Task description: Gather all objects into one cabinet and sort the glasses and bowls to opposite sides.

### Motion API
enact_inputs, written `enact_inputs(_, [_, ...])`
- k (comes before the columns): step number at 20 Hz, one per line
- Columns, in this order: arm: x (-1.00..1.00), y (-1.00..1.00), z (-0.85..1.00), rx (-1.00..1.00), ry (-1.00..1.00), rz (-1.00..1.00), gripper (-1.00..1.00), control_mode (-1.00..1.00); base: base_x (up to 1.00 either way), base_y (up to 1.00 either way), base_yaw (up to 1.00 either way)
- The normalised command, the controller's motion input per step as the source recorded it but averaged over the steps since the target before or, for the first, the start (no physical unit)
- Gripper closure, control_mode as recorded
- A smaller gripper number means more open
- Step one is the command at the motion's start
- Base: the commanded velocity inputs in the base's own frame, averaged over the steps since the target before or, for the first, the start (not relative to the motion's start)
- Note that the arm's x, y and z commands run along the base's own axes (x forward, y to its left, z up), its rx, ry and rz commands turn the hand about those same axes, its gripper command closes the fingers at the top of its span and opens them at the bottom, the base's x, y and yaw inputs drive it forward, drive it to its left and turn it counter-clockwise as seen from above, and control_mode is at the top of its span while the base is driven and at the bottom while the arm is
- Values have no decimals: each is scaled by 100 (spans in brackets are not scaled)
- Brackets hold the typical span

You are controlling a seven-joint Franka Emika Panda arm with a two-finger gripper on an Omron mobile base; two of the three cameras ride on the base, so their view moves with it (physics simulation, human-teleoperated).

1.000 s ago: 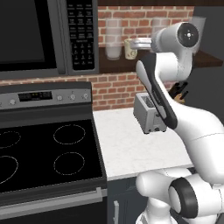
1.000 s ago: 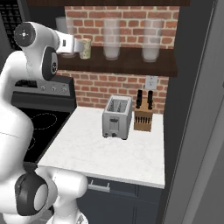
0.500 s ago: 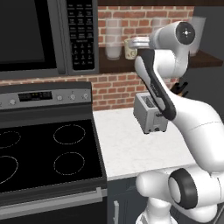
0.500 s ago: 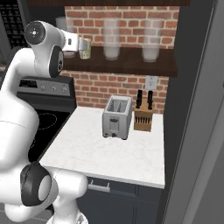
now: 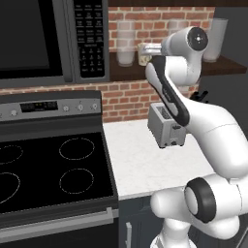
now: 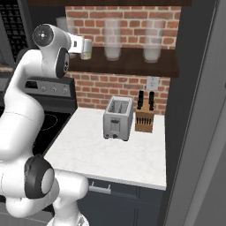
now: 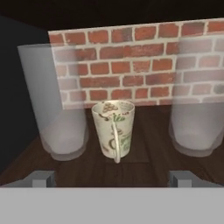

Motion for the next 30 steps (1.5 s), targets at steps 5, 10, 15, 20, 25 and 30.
enact_inputs(5, [31, 0, -23, 0, 0, 0, -100, -100, 0, 0, 0])
enact_inputs(10, [37, 0, -5, 0, 0, 0, -100, -100, 0, 0, 0])
enact_inputs(15, [36, 0, 0, 0, 0, 0, -100, -100, 0, 0, 0])
enact_inputs(20, [19, 0, 0, 0, 0, 0, -100, -100, 0, 0, 0])
enact_inputs(25, [10, 0, 0, 0, 0, 0, -100, -100, 0, 0, 0])
enact_inputs(30, [15, 0, -15, 0, 0, 0, -100, -100, 0, 0, 0])
